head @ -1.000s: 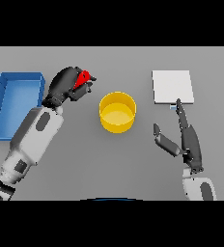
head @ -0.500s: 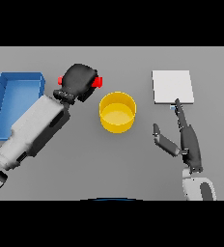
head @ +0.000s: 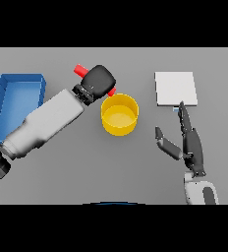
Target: Pick up the red beaker and tilt it to pour out 1 green nut into yellow bowl. Pick up the yellow bowl and place it on the metallic measuring scale.
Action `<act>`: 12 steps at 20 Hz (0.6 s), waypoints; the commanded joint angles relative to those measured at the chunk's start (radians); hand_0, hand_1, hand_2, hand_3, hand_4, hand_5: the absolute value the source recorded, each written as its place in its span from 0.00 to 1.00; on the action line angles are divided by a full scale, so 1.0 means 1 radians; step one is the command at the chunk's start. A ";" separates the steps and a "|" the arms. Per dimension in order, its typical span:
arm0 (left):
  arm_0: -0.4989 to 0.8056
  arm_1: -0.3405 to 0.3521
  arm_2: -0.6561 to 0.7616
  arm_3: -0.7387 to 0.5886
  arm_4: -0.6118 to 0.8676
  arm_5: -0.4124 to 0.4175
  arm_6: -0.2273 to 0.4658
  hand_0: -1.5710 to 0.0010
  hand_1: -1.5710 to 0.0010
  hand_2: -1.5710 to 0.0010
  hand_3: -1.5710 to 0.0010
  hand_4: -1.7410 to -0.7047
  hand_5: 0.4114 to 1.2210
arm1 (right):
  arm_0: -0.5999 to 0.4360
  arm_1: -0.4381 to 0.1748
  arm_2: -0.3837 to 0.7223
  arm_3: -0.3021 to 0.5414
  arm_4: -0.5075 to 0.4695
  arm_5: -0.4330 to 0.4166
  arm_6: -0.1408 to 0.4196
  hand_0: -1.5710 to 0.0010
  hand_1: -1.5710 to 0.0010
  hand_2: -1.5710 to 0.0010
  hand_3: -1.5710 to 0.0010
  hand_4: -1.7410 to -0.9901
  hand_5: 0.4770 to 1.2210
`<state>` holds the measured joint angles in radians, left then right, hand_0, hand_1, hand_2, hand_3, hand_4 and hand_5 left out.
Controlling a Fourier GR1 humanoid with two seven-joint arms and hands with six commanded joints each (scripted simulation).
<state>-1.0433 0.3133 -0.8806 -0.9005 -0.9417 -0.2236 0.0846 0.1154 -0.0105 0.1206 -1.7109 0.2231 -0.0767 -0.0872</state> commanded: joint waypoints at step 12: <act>-0.163 -0.022 -0.257 0.100 -0.157 -0.066 -0.069 0.00 0.00 0.00 0.00 0.00 1.00 | -0.004 0.004 0.006 0.020 0.048 -0.034 0.031 1.00 1.00 1.00 1.00 0.64 0.15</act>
<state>-1.2063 0.2913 -1.1379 -0.8011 -1.0964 -0.2900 0.0153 0.1118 -0.0068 0.1260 -1.6905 0.2714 -0.1110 -0.0567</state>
